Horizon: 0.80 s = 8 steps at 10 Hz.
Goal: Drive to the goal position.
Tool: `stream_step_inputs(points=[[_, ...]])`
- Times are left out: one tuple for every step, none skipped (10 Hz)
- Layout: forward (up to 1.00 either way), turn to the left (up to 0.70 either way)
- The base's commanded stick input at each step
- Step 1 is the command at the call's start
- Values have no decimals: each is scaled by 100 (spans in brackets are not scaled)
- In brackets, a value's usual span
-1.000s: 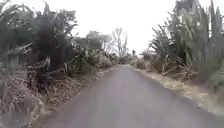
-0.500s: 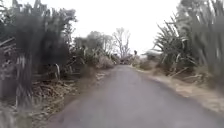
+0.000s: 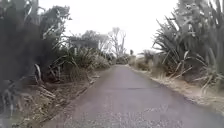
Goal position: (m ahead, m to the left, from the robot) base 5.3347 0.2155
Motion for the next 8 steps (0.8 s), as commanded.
stream_step_inputs(points=[[100, -40], [100, 0], [100, 0], [100, 0], [100, 0], [100, -11], [100, -22], [100, -34]])
